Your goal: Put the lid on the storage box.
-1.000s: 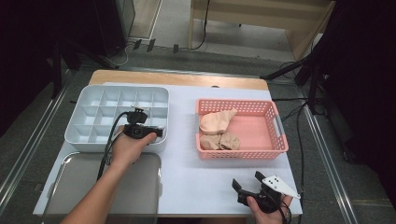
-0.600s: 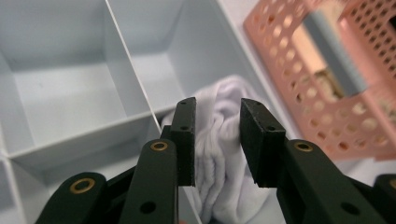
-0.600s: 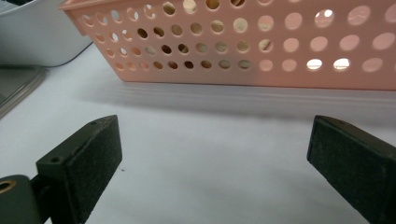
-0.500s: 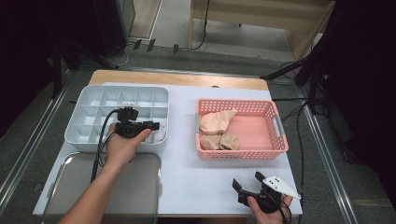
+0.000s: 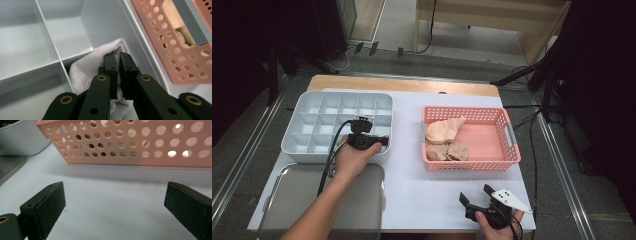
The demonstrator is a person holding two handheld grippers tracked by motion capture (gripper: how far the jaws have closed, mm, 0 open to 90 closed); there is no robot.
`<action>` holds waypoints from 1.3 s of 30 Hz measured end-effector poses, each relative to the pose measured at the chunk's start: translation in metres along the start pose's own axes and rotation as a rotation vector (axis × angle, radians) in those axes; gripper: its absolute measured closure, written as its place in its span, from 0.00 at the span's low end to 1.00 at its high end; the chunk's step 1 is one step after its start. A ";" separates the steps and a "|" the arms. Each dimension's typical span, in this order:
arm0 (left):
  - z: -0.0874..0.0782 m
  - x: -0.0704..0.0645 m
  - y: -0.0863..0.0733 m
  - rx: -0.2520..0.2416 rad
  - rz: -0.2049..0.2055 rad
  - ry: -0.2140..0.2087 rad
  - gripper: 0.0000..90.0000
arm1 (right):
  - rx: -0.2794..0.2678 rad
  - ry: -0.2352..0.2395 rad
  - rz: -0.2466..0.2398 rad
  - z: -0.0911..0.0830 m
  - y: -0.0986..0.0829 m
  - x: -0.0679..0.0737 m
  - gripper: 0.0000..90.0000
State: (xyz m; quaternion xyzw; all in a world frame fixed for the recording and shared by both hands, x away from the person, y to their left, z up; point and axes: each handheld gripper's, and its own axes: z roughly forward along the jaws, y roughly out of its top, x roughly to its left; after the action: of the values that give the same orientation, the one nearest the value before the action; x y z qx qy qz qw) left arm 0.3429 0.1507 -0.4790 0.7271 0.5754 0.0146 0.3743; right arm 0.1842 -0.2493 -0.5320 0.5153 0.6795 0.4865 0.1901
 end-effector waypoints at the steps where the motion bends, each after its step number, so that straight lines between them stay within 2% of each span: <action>1: 0.000 -0.001 -0.001 -0.007 0.019 0.009 0.97 | 0.001 -0.001 0.000 0.000 0.000 0.001 0.04; 2: -0.002 -0.002 -0.002 -0.019 0.041 0.016 0.96 | 0.002 0.000 0.003 0.000 0.000 0.001 0.04; 5: -0.011 -0.002 -0.006 -0.085 0.025 -0.011 0.89 | 0.002 0.002 0.001 0.001 0.000 0.002 0.04; 6: -0.015 -0.001 -0.007 -0.095 0.040 -0.018 0.85 | -0.001 0.002 0.004 0.000 0.000 0.002 0.04; 7: -0.020 -0.001 -0.009 -0.119 0.057 -0.024 0.79 | -0.001 0.000 0.006 0.000 0.000 0.001 0.04; 11: -0.045 0.005 -0.020 -0.218 0.038 -0.072 0.50 | -0.012 -0.006 0.000 0.001 0.000 0.001 0.05; 12: -0.051 0.006 -0.023 -0.240 0.045 -0.067 0.43 | -0.011 -0.009 0.001 0.000 0.000 0.002 0.05; 14: -0.063 0.007 -0.031 -0.280 0.056 -0.043 0.22 | -0.010 -0.016 0.005 -0.001 0.000 0.002 0.05; 15: -0.070 0.007 -0.036 -0.300 0.061 -0.039 0.14 | -0.018 -0.018 0.001 -0.002 0.000 0.002 0.05; 16: -0.077 0.008 -0.042 -0.330 0.064 -0.045 0.11 | -0.020 -0.020 0.002 -0.003 0.000 0.001 0.05; 19: -0.093 0.007 -0.056 -0.371 0.083 -0.038 0.01 | -0.020 -0.035 -0.008 -0.005 0.000 0.000 0.05; 22: -0.108 0.006 -0.074 -0.406 0.106 -0.031 0.00 | -0.023 -0.048 0.008 -0.007 0.000 -0.001 0.05; 27: -0.115 0.007 -0.102 -0.414 0.139 -0.053 0.00 | -0.050 -0.070 0.006 -0.014 0.004 -0.001 0.07; 31: -0.116 0.012 -0.123 -0.427 0.133 -0.069 0.00 | -0.043 -0.091 -0.001 -0.017 0.005 0.000 0.07; 35: -0.116 0.018 -0.137 -0.439 0.118 -0.071 0.00 | -0.045 -0.080 -0.002 -0.019 0.008 0.000 0.07; 39: -0.120 0.026 -0.146 -0.442 0.113 -0.055 0.00 | -0.049 -0.069 0.012 -0.021 0.016 0.004 0.07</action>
State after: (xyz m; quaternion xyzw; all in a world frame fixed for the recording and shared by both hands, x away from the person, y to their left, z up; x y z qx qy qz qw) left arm 0.1765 0.2444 -0.4852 0.6585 0.5062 0.1415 0.5387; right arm 0.1746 -0.2555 -0.5076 0.5308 0.6574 0.4861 0.2232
